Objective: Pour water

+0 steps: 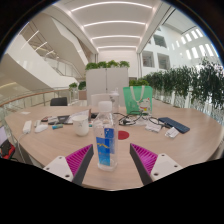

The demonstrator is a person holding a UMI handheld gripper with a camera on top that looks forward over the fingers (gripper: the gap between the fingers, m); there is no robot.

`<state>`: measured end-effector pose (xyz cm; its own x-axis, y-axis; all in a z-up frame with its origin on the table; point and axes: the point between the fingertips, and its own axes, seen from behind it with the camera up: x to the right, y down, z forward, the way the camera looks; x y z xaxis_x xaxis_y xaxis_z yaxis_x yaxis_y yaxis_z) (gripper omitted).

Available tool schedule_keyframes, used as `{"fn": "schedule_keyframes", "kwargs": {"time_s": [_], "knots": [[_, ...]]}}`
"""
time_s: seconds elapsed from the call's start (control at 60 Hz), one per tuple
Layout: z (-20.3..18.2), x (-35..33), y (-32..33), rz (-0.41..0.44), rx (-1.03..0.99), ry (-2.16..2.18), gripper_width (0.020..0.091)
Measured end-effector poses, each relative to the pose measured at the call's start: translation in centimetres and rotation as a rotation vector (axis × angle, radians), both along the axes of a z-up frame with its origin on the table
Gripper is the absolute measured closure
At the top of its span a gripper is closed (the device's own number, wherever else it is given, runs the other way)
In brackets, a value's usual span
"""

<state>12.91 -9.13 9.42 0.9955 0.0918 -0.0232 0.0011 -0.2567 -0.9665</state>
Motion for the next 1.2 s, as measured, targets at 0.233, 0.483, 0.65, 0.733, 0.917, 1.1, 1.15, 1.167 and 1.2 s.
{"fn": "schedule_keyframes", "kwargs": {"time_s": [0.233, 0.483, 0.65, 0.733, 0.917, 1.1, 1.15, 1.167, 1.2], "knots": [[-1.5, -0.7, 9.5, -0.103, 0.069, -0.058, 0.0415], [-2.8, -0.3, 11.1, -0.134, 0.016, 0.020, 0.0678], [-2.0, 1.4, 12.3, -0.145, -0.072, 0.090, 0.0720], [1.1, 4.1, 15.1, -0.161, -0.045, 0.036, 0.0720], [9.5, 5.2, 23.8, -0.115, 0.030, -0.428, 0.0722], [13.0, 0.6, 30.1, -0.001, 0.125, -1.185, 0.0721], [13.1, -1.7, 31.1, 0.036, 0.182, -1.410, 0.0723], [14.1, -2.2, 30.1, 0.072, 0.182, -1.498, 0.0721], [12.4, -3.3, 32.0, 0.147, 0.193, -1.613, 0.0721]]}}
